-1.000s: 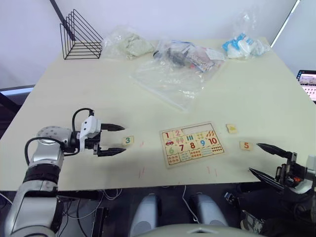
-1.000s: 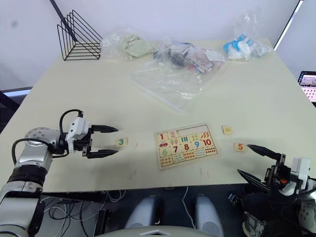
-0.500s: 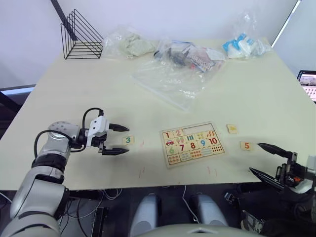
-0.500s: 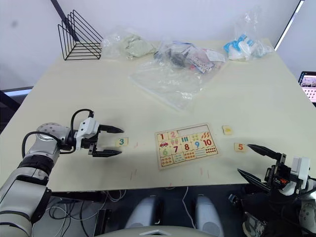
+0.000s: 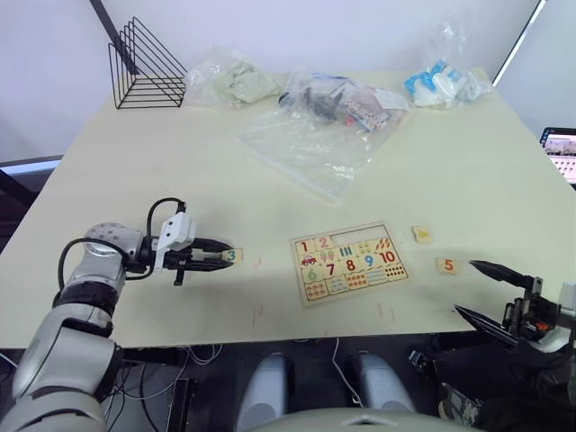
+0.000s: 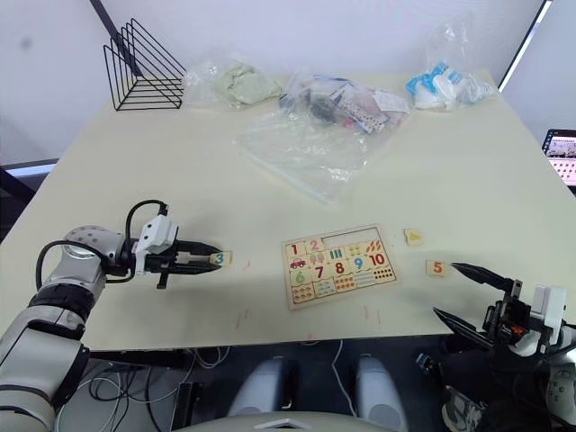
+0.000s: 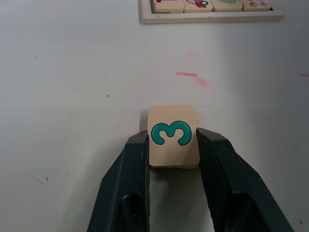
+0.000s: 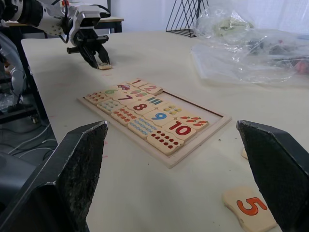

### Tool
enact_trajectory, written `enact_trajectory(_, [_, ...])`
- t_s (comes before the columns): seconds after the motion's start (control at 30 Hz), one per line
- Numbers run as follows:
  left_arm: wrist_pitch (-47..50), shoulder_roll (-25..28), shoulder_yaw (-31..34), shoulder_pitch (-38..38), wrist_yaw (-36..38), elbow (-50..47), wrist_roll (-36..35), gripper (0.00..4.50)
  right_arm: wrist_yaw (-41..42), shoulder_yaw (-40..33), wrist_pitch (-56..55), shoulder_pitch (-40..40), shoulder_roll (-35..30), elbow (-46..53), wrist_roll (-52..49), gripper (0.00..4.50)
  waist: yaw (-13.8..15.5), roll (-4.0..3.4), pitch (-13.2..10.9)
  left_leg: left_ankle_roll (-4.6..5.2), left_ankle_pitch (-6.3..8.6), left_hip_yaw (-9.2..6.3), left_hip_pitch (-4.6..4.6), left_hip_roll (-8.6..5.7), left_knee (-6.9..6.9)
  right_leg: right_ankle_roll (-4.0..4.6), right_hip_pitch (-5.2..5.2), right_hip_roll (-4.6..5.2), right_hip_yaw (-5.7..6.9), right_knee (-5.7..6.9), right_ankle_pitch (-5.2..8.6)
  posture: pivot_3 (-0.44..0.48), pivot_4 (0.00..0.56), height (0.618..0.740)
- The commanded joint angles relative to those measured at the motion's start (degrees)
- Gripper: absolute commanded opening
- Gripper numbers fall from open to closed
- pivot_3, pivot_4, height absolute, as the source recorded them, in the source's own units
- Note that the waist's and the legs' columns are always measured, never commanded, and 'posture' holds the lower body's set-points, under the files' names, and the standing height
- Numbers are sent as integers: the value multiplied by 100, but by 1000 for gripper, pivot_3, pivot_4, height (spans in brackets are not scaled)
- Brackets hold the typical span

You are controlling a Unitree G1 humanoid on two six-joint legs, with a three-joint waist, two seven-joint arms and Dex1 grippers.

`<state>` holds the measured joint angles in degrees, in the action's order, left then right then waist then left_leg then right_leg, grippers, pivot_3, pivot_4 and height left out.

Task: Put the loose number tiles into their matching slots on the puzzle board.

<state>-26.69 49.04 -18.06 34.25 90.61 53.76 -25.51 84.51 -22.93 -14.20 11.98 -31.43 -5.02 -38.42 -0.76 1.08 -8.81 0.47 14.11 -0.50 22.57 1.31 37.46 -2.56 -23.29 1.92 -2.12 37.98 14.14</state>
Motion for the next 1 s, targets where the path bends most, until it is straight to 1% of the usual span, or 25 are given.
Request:
enact_trajectory(0.03, [131,201,22,-92,189,-244,-24,932,5,-102,-89,-29,-76,92,-65,4500,1,0,0,0,0,0,0,0,0,0,0,0,0,0,0,0,150,740])
enact_trajectory(0.1, [272,252,113,-81,189,-501,-24,932,6,-93,-93,-35,-67,87,-64,4500,6,0,0,0,0,-1,0,0,0,0,0,0,0,0,0,0,150,740])
enact_trajectory(0.23, [781,393,317,-149,189,-1350,-94,932,-17,-69,-103,-23,-25,115,-58,4500,21,1,-1,0,0,-1,4,0,2,0,0,1,1,0,0,0,150,740])
enact_trajectory(0.3, [1195,455,468,-246,189,-1964,-149,932,-27,-62,-109,-18,-1,126,-60,4500,17,1,-1,0,0,-1,4,0,2,0,0,1,1,0,0,0,150,740])
enact_trajectory(0.5, [2569,515,862,-543,-331,-3696,-139,932,-127,-43,-144,26,101,207,-54,4500,10,-1,-2,0,0,-2,3,1,2,0,0,1,1,0,0,0,150,740])
enact_trajectory(0.6, [3295,338,935,-420,-936,-4450,-17,932,-171,-21,-154,83,150,263,-54,4500,23,-1,-3,0,0,-4,4,1,2,0,0,1,2,1,0,0,150,740])
enact_trajectory(0.67, [3872,232,962,-285,-1293,-4763,-34,932,-202,-16,-159,109,174,295,-47,4500,19,-1,-3,0,0,-4,4,-1,3,-1,0,2,1,1,0,0,150,740])
enact_trajectory(0.77, [4433,-27,897,-56,-1832,-5199,131,932,-263,-41,-175,159,207,314,-61,4500,7,-1,-3,0,0,-5,4,-1,3,-1,0,-1,1,0,0,0,150,740])
enact_trajectory(0.87, [4872,-343,772,105,-2172,-5545,225,932,-364,9,-191,230,299,399,-45,4500,22,0,-3,0,0,-9,7,-1,4,-2,0,-1,4,0,0,0,150,740])
enact_trajectory(1.0, [5183,-670,592,253,-2347,-5776,391,932,-485,74,-198,274,386,521,-17,4500,7,-1,-3,0,0,-6,6,-2,6,-2,0,-1,0,1,0,0,150,740])
